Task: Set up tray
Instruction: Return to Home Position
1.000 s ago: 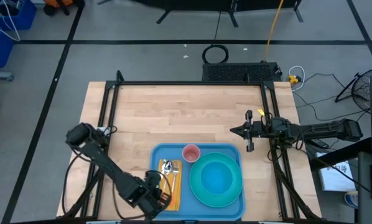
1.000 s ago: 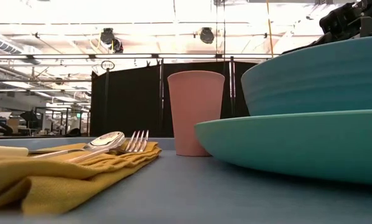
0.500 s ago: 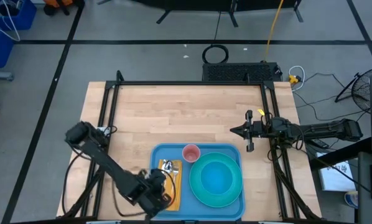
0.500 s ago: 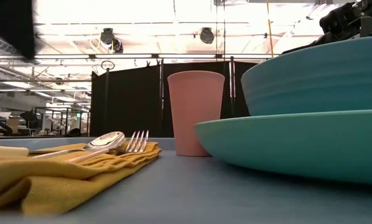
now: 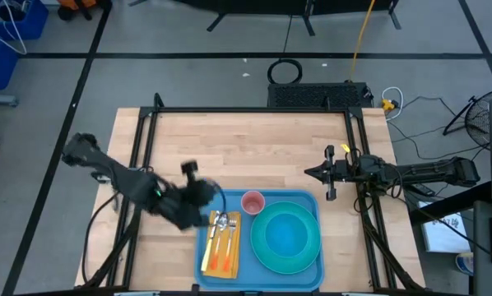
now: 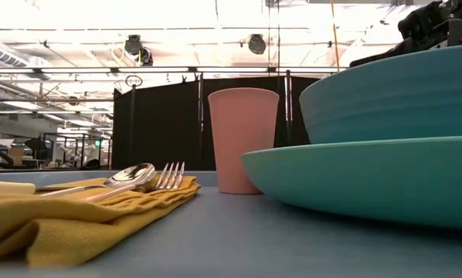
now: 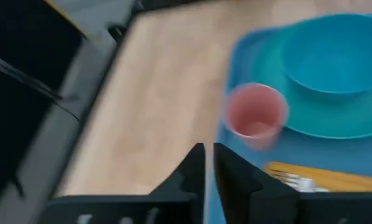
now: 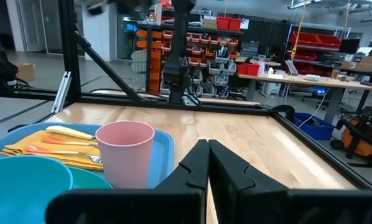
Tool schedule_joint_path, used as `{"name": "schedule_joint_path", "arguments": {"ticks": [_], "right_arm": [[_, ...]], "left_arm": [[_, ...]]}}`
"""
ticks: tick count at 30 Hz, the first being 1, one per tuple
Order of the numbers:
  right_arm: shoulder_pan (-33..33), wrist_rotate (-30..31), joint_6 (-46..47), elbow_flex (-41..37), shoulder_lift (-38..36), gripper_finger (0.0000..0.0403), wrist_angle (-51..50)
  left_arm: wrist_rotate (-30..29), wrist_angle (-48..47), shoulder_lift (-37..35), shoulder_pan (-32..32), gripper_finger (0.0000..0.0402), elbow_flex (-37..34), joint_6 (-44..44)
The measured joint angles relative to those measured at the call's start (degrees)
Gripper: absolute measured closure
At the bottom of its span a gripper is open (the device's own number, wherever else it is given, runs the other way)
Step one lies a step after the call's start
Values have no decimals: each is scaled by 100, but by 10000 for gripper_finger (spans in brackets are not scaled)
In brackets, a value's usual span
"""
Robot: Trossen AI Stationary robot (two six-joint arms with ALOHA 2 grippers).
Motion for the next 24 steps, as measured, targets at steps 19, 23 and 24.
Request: {"name": "schedule_joint_path", "arguments": {"ticks": [19,23,24], "right_arm": [[4,-8,-414,-1,13,403,338],[4,-10,-302,0,13,403,614],[4,-10,-228,0,13,403,682]], "left_arm": [[3149,1962,-1971,3395,397,-39,4545],[4446,2573,-1988,4328,399,-840,4515],[4782,2908,-2005,4494,399,-1162,4468]]}}
